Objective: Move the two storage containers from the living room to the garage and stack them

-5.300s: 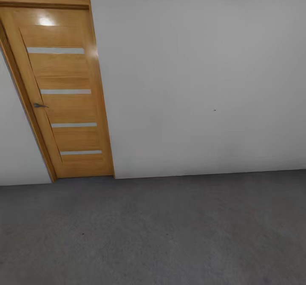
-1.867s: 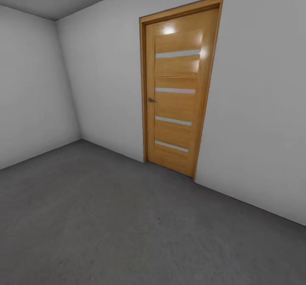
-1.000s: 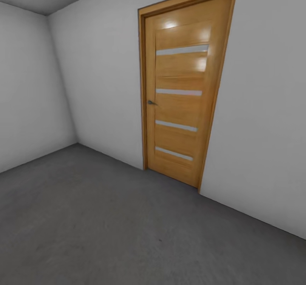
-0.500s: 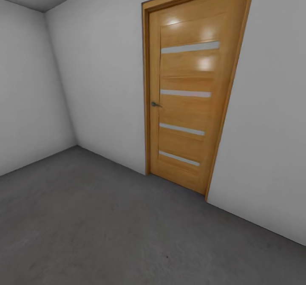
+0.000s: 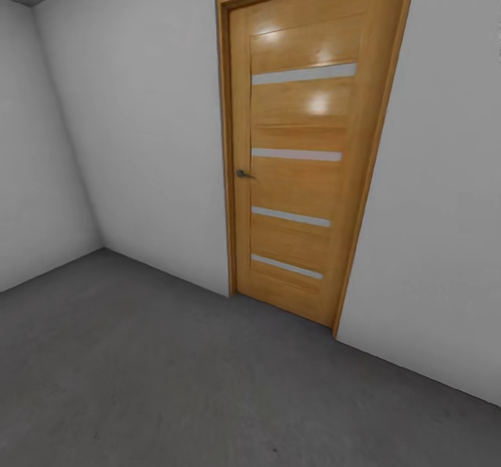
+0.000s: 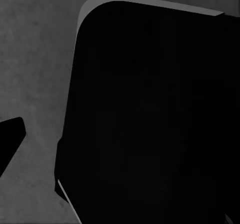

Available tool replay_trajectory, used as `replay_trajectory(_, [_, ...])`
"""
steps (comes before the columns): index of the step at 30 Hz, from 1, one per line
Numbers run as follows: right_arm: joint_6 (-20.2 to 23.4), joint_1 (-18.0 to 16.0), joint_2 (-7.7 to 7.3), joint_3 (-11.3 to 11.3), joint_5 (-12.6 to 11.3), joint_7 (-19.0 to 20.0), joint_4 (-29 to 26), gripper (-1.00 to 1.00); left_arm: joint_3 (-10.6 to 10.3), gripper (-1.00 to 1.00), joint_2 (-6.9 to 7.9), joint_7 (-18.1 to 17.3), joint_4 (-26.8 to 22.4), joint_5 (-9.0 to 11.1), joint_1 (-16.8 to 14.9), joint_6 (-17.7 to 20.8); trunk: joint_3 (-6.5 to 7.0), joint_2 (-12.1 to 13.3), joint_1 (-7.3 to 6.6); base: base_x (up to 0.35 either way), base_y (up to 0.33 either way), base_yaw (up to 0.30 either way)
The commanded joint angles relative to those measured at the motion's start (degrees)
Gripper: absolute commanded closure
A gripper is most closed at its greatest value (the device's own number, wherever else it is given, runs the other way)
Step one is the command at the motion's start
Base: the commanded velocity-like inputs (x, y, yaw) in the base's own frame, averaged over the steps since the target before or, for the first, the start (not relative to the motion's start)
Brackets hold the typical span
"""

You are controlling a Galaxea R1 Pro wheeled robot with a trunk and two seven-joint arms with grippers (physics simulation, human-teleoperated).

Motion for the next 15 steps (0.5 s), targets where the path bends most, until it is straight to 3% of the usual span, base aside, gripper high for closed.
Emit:
replay_trajectory(1, [-0.13,-0.01,0.00,0.01,0.41,-0.02,-0.01,-1.00,-0.04,-1.00,0.00,-0.01,0.01,0.34,-0.01,-0.14,-0.04,-0.02,0.03,0.325,0.155,-0.250])
replay_trajectory(7, [-0.14,-0.01,0.00,0.01,0.40,-0.02,-0.01,-1.00,-0.04,-1.00,0.00,-0.01,0.01,0.34,-0.01,-0.14,-0.04,-0.02,0.03,0.324,0.163,-0.240])
replay_trajectory(15, [-0.24,-0.01,-0.42,-0.07,0.40,0.00,-0.01,-1.00,-0.04,-1.00,0.00,-0.01,0.01,0.34,-0.01,-0.32,-0.04,-0.02,0.03,0.320,0.181,-0.053])
